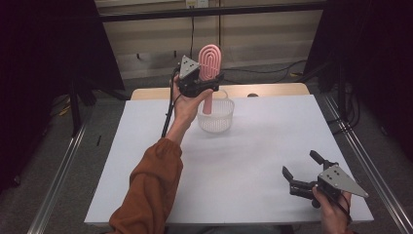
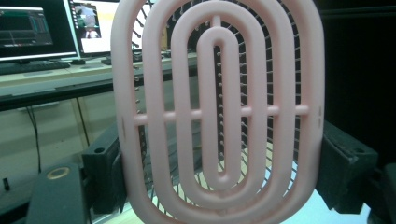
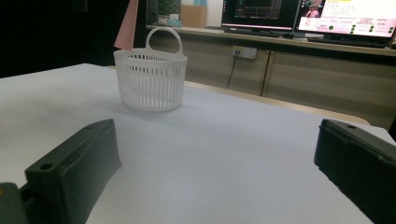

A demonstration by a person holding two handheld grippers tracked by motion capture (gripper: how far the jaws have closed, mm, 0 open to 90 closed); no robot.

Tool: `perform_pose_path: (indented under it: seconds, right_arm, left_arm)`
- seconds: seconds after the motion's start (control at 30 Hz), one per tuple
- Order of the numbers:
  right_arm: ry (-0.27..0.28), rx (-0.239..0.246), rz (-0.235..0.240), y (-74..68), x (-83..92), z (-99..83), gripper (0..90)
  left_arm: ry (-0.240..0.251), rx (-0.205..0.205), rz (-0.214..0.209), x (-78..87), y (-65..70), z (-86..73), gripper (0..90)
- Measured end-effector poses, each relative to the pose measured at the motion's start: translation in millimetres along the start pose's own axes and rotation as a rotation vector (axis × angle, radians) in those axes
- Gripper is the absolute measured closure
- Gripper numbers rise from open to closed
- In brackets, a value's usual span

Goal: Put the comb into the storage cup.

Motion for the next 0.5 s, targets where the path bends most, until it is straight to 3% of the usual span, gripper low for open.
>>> perform_pose_path:
  seconds: [0.5]
  right_arm:
    - [0.0,0.003,0.002,-0.6,0.7,0.0,0.0]
  left_arm:
    - [-0.017,0.023,0.016,-12.6,-7.6,-19.5,19.4]
Point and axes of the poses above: each handheld gripper's, and its own axes: x roughly backward along the jaws, z roughly out of its top, y roughly to its right, the point moved 10 cm from there along -x, roughly forward along the jaws, and after that the axes turned 10 degrees about x, right-handed, at the moved point
